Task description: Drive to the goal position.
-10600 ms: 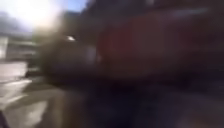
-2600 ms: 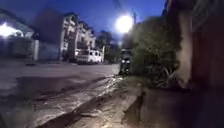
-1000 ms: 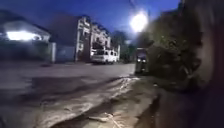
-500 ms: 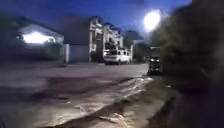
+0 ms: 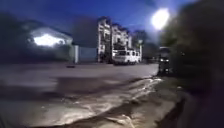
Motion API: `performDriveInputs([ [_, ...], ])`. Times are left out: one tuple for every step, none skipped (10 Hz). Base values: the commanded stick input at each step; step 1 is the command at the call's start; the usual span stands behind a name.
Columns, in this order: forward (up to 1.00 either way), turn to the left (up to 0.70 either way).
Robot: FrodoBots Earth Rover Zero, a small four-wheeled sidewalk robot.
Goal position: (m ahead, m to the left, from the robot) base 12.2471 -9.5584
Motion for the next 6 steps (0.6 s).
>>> performDriveInputs([
  [0.0, 0.7],
  [0.0, 0.7],
  [0.0, 0.7],
  [0.0, 0.7],
  [0.0, 0.7],
  [0.0, 0.66],
])
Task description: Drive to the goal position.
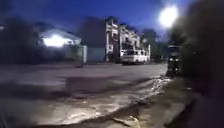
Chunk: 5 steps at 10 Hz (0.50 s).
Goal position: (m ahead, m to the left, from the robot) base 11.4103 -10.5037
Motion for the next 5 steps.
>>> performDriveInputs([
  [0.0, 0.4],
  [0.0, 0.0],
  [0.0, 0.0],
  [0.0, 0.0],
  [0.0, 0.52],
])
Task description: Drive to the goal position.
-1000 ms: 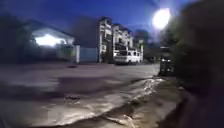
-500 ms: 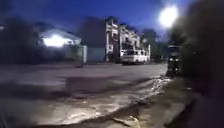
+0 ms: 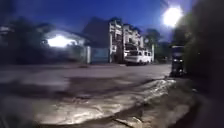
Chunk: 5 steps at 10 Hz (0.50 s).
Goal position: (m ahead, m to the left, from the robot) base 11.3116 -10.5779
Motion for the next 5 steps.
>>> performDriveInputs([
  [0.0, 0.7],
  [0.0, 0.7],
  [0.0, 0.7],
  [0.0, 0.7],
  [0.0, 0.7],
])
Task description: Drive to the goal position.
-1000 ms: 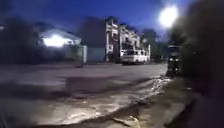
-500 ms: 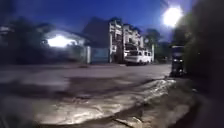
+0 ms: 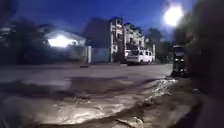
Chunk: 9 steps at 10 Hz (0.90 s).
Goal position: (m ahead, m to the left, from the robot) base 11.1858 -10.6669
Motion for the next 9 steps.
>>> performDriveInputs([
  [0.0, 0.7],
  [0.0, 0.7],
  [0.0, 0.7],
  [0.0, 0.7],
  [0.0, 0.7],
  [0.0, 0.7],
  [0.0, 0.7],
  [0.0, 0.7],
  [0.0, 0.7],
])
